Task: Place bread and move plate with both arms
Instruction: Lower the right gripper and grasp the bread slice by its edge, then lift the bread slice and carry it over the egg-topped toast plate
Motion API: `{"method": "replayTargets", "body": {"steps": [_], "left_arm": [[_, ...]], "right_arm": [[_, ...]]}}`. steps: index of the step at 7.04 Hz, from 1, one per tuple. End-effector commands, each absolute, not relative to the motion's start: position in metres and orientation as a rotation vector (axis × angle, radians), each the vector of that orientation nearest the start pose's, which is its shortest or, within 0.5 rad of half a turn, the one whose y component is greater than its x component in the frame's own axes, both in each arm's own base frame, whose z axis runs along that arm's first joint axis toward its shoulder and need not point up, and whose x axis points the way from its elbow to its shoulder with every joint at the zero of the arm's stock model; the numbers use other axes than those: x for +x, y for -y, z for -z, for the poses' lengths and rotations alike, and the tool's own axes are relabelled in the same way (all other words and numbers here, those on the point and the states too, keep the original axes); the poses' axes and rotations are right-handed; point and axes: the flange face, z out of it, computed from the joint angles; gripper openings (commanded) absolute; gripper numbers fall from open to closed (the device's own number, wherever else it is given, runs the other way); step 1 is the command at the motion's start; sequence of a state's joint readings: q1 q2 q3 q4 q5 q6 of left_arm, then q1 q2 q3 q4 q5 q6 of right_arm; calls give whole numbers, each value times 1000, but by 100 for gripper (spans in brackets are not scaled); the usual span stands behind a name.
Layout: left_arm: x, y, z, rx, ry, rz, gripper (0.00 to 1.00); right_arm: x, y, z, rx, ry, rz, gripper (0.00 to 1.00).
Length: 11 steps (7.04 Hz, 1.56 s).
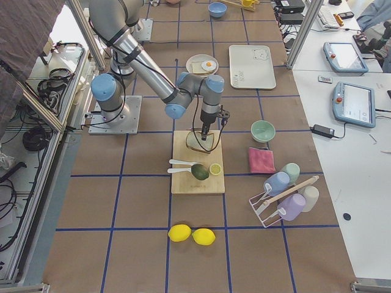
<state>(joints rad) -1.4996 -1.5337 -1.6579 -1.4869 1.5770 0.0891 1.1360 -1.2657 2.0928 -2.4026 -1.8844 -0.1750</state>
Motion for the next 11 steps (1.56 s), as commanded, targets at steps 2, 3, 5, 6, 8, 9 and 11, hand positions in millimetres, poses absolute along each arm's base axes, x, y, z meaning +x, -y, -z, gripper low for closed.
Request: {"method": "replayTargets", "body": {"steps": [2,3,5,6,8,9,11], "left_arm": [[-98,488,-472,26,-3132,54,100],[-98,487,-473,26,-3130,56,100],[-98,488,-472,29,-3132,54,100],[-98,487,-473,26,-3132,59,100],[-98,488,-471,31,-3132,54,100],[-98,488,-474,26,-3131,64,100],[-98,487,-472,29,-3131,62,100]], "right_arm": [[-111,491,-204,448,-3453,-113,0],[-104,495,-216,434,-3468,-70,0],[-85,503,-247,384,-3508,-4,0],[-79,507,-259,405,-3506,-48,0],[-57,525,-297,344,-3521,-47,0],[-53,530,-309,398,-3531,-78,0],[2,523,-361,360,-3524,-99,0]]}}
